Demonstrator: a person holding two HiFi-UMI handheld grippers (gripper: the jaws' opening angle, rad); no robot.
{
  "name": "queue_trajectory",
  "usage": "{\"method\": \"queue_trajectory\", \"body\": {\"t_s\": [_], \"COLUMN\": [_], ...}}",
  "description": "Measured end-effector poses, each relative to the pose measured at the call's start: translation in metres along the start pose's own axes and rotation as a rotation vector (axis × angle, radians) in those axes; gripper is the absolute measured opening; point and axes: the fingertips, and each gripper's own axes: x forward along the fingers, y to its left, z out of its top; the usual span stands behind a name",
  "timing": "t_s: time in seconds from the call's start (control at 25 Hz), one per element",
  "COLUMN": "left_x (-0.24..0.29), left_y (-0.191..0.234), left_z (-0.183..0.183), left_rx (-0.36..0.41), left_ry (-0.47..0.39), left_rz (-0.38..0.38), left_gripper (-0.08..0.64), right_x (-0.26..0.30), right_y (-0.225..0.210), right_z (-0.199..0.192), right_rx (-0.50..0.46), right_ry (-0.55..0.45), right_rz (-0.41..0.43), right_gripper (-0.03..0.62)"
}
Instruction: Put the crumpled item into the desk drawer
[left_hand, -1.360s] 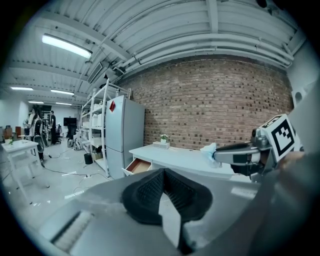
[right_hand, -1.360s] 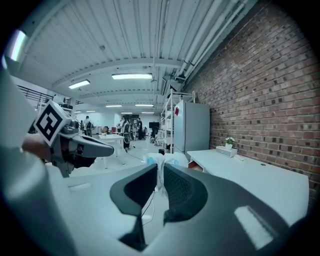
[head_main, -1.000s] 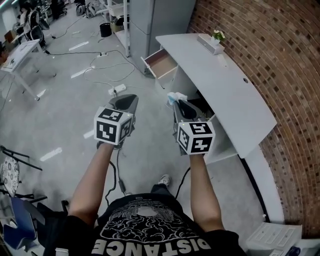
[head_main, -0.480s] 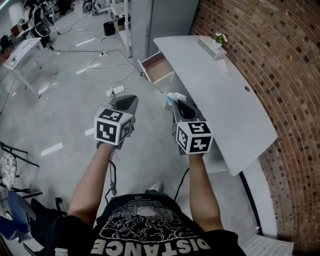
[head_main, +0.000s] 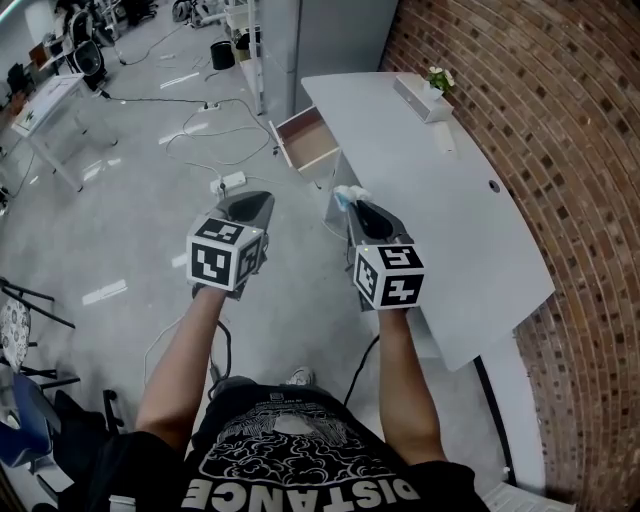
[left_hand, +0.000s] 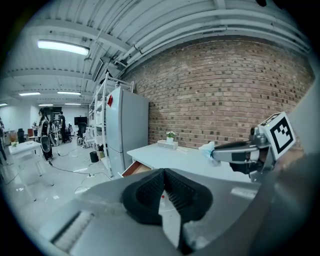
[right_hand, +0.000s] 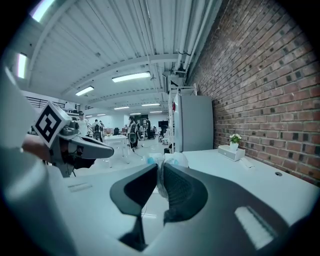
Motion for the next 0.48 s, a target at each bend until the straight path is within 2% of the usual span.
{"method": "queue_trajectory", "body": {"t_s": [0.48], "left_x": [0.020], "left_y": [-0.007], "left_z": [0.005], "left_rx": [0.007], "left_ry": [0.003], "left_rz": [0.017], "left_gripper": [0.000], "right_x": [0.005], "right_y": [-0.021], "right_z": [0.001], "right_rx": [-0.003], "right_ry": [-0.014], "right_rz": [0.022], "right_gripper": [0.046]}}
